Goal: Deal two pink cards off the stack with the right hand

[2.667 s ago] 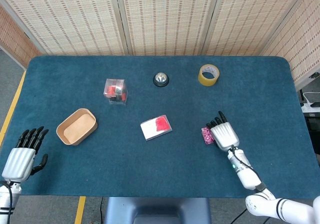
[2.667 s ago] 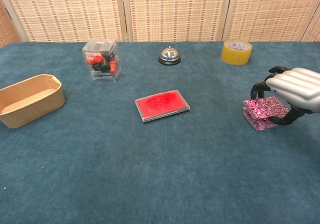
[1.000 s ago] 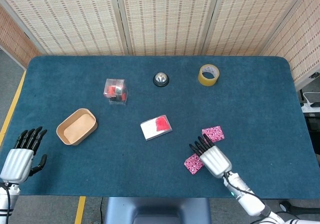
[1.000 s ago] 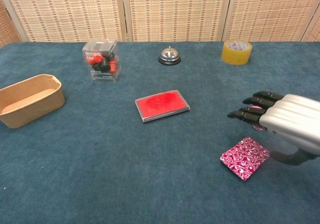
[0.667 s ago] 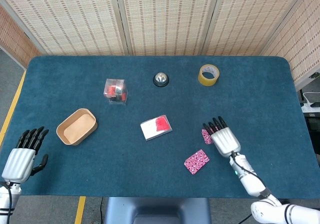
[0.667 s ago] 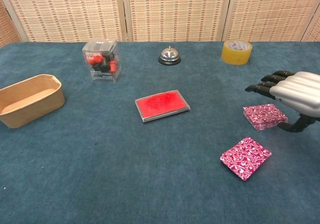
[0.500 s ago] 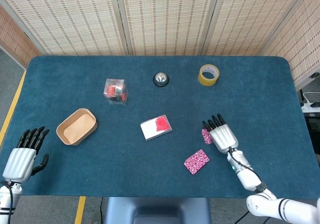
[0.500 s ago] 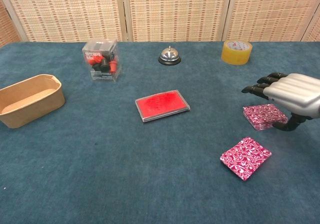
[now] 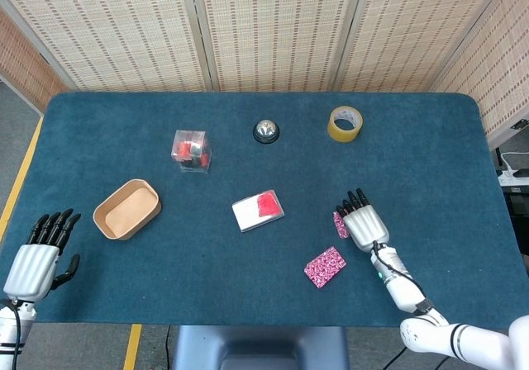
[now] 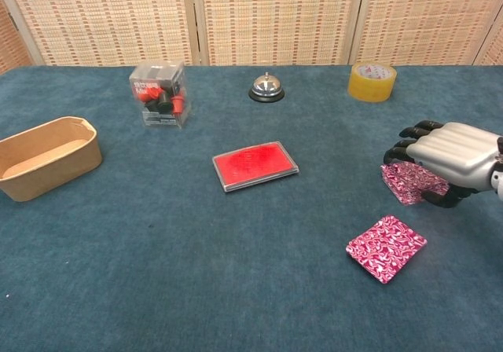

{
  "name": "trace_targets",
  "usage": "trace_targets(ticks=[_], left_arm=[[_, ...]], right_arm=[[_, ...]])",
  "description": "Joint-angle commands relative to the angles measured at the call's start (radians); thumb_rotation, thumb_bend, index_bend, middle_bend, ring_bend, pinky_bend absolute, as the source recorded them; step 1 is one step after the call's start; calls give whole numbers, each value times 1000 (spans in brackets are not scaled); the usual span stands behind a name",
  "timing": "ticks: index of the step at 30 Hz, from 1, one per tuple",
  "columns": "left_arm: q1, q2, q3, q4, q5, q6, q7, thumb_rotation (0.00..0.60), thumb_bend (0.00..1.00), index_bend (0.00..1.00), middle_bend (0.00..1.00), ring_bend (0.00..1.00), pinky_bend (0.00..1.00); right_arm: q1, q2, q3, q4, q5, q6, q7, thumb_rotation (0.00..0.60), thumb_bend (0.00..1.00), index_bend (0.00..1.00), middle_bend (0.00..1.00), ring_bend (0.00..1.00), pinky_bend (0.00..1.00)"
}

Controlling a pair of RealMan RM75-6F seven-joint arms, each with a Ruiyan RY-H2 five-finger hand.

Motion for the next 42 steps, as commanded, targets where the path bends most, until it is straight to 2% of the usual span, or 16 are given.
trace_targets(ticks=[1,8,19,35,42], left_arm=[[1,2,0,-1,1,2,-1,600,482,0,0,0,60],[1,1,1,2,-1,-1,-2,600,481,0,0,0,60],[-1,2,0,-2,1,-1,-2,600,481,0,0,0,60],[3,4,4,0,7,6,-7,600,483,0,0,0,60],[0,4,3,0,8,5,-9,600,484,0,0,0,60]], right_arm=[[1,0,-2,1,4,1,-1,600,271,203,175,9,0],[0,7,-9,-12,12,12,-8,600,271,214,182,20,0],[5,2,-12,-12,25,19,-7,600,271,315,261,107,0],[4,-10,-17,-12,12,54,-4,600,271,623,469,328,10],[-2,12,-19,-48,-5,80,-2,600,271,676,500,366,25]])
